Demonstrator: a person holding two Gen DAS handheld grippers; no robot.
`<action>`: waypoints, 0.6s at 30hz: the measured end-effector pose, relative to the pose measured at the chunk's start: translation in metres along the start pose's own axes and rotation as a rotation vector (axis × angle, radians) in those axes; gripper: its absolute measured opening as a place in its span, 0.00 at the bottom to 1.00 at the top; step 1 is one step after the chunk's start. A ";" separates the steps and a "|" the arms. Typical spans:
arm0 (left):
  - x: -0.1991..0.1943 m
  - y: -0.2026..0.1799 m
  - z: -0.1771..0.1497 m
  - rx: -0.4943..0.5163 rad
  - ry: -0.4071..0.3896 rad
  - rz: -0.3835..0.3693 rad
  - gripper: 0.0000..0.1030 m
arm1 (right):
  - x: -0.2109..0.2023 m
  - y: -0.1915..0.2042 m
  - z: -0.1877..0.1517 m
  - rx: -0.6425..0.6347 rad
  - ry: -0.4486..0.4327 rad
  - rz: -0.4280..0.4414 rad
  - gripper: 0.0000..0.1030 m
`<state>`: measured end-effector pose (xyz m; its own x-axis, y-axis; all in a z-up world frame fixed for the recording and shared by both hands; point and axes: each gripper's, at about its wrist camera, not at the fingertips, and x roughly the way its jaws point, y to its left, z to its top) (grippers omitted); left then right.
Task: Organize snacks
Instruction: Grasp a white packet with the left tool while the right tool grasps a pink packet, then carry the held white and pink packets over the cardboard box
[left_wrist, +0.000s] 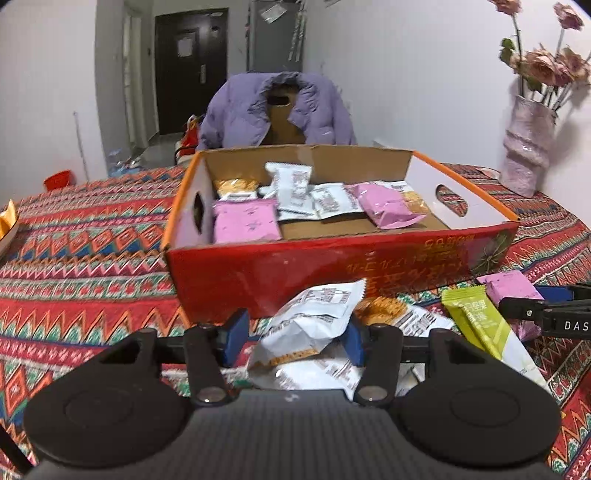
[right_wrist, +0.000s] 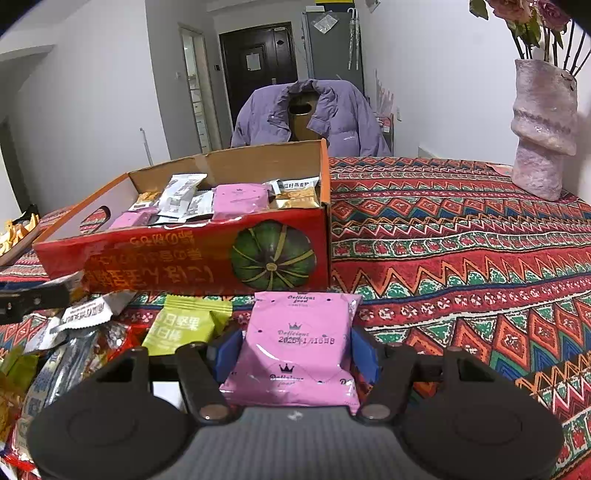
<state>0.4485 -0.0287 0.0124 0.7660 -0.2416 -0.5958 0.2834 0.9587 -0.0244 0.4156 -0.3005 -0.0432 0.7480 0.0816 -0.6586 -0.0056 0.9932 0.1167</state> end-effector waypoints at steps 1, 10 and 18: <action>0.001 -0.002 0.000 0.005 -0.006 -0.011 0.48 | -0.001 0.000 0.000 -0.002 -0.002 0.004 0.58; 0.000 -0.009 0.002 0.020 0.007 -0.008 0.28 | -0.024 0.007 0.001 -0.020 -0.042 0.037 0.58; -0.085 -0.018 -0.002 -0.019 -0.111 -0.008 0.26 | -0.081 0.022 -0.005 -0.054 -0.100 0.054 0.58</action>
<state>0.3770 -0.0251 0.0623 0.8233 -0.2636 -0.5026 0.2799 0.9590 -0.0445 0.3520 -0.2852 0.0090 0.8080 0.1291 -0.5749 -0.0814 0.9908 0.1081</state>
